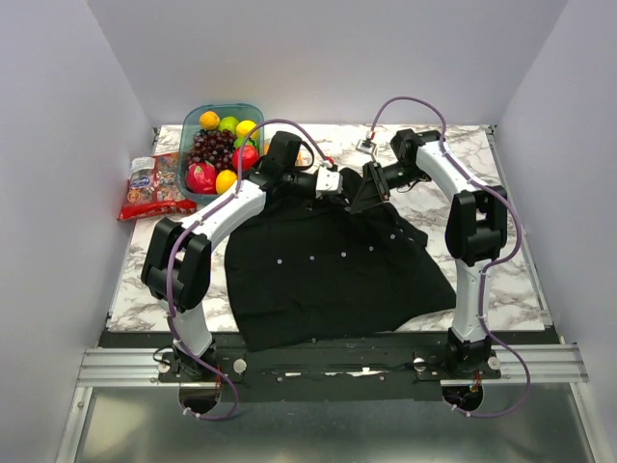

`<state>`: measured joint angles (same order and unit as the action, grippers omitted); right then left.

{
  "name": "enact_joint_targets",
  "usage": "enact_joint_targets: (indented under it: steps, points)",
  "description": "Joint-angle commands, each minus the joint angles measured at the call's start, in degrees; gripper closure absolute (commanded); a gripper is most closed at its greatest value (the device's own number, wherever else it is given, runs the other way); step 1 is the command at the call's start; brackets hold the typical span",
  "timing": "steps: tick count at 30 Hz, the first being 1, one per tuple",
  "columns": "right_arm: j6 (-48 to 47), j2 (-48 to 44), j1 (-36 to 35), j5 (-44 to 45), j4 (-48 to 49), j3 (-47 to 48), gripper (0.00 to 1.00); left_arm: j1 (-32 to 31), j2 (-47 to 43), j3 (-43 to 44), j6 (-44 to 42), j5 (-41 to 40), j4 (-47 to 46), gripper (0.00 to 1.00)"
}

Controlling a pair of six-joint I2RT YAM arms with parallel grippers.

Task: Remove the brooch from the garment

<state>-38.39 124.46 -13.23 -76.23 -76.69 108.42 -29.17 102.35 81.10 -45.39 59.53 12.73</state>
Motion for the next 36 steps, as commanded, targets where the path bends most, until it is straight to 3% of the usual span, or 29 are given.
enact_joint_targets:
  steps: [1,13,24,27,36]
  points:
    - [0.2,-1.1,0.0,0.2,-3.6,0.7,0.57,-0.3,0.8,1.8,-2.0,1.2,3.7,0.67]
    - [1.5,-0.9,-0.1,0.6,-2.6,0.7,0.57,0.1,0.1,0.9,-2.5,2.9,6.2,0.63]
    - [2.4,-0.4,-0.2,0.9,-2.2,1.3,0.57,-0.9,2.3,1.8,2.5,0.9,-1.0,0.64]
    - [2.5,-0.3,-0.2,1.1,-2.1,1.3,0.57,-0.9,2.6,2.1,3.1,1.3,-1.2,0.67]
    - [4.3,-0.1,-0.2,1.7,-0.8,2.0,0.55,-0.8,3.5,3.3,4.0,2.2,0.6,0.96]
